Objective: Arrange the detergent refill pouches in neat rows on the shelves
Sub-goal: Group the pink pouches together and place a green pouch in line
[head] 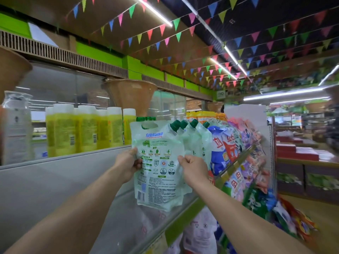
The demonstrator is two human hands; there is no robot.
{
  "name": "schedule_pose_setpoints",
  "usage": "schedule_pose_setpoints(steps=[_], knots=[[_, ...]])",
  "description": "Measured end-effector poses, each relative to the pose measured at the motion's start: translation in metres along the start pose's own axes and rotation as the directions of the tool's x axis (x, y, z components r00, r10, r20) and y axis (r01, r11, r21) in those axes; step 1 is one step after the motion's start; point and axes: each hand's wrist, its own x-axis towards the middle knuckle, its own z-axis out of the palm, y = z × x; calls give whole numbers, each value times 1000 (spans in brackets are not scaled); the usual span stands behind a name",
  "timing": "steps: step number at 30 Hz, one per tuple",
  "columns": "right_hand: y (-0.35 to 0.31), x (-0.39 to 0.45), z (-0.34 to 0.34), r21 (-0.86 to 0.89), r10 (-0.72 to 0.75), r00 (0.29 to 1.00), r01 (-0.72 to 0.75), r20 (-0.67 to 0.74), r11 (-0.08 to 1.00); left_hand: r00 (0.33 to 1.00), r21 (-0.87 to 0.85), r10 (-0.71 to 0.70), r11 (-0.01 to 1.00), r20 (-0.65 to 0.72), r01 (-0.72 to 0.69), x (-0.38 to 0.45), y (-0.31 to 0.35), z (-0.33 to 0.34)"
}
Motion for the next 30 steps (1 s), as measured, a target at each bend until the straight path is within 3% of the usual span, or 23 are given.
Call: schedule_pose_setpoints(steps=[9,18,24,30], knots=[[-4,13,-2,4,-1,1000,1,19,1000,999,-61,5,998,-42,-8,6,2,1],[2,3,-10,-2,45,993,-45,113,999,998,50,18,999,-53,-15,-2,12,-5],[-26,-26,-34,74,26,999,-29,36,997,995,228,62,973,-80,-42,-65,31,-9],[-58,-87,-50,99,-49,967,25,250,995,983,353,111,934,-144,-54,-167,48,-37]])
